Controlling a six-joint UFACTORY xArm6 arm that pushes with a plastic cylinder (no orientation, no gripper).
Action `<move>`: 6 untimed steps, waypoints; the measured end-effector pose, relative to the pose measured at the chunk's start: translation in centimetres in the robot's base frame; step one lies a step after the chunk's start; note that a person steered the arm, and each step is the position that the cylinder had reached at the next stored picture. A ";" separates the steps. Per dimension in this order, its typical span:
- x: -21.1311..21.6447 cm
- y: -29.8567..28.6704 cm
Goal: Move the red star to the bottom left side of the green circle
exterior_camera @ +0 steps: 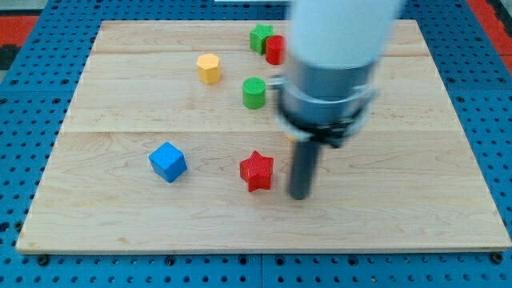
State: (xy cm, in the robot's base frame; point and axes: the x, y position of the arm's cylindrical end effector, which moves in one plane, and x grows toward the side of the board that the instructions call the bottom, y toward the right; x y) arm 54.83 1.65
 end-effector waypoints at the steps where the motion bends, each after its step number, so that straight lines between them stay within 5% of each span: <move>1: -3.4 -3.7; 2: -7.5 -3.0; 3: -3.9 -3.8; 4: -7.4 -7.3; 6: -10.4 -0.8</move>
